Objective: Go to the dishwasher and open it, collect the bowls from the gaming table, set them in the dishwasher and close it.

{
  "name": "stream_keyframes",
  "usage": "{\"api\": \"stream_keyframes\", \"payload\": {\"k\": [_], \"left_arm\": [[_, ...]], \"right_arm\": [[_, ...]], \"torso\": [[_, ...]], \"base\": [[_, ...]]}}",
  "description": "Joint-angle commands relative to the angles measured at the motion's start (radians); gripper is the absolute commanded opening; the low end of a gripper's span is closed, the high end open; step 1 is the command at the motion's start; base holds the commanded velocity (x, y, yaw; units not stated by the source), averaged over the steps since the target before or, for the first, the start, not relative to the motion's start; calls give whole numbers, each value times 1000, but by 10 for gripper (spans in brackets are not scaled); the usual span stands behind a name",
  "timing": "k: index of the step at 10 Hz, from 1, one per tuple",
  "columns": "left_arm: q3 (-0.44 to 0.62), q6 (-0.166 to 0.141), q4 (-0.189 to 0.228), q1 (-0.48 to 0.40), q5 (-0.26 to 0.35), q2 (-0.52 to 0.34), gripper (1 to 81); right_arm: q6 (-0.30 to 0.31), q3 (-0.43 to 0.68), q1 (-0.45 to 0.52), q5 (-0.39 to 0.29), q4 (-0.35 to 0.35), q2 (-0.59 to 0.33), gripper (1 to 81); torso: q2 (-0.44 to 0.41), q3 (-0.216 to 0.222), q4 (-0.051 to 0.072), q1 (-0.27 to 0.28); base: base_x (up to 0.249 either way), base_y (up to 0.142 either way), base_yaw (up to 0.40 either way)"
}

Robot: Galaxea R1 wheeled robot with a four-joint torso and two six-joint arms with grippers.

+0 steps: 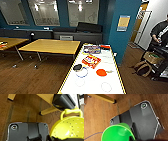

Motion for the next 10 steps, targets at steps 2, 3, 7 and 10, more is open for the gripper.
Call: {"api": "stream_keyframes", "payload": {"k": [2, 3, 7, 10], "left_arm": [[-171, 12, 181, 117, -84, 150, 10], [-217, 12, 188, 137, -86, 181, 10], [-379, 13, 208, 194, -87, 302, 10], [-466, 13, 221, 216, -87, 364, 10]], "right_arm": [[2, -133, -5, -16, -41, 64, 10], [0, -148, -8, -16, -46, 76, 10], [0, -174, -11, -18, -67, 113, 10], [0, -216, -13, -18, -75, 140, 10]], "torso": [[0, 0, 0, 0], [0, 0, 0, -1], [-1, 2, 0, -2], [-1, 2, 0, -2]], "base": [[0, 0, 0], [0, 0, 0], [0, 0, 0], [0, 0, 0]]}}
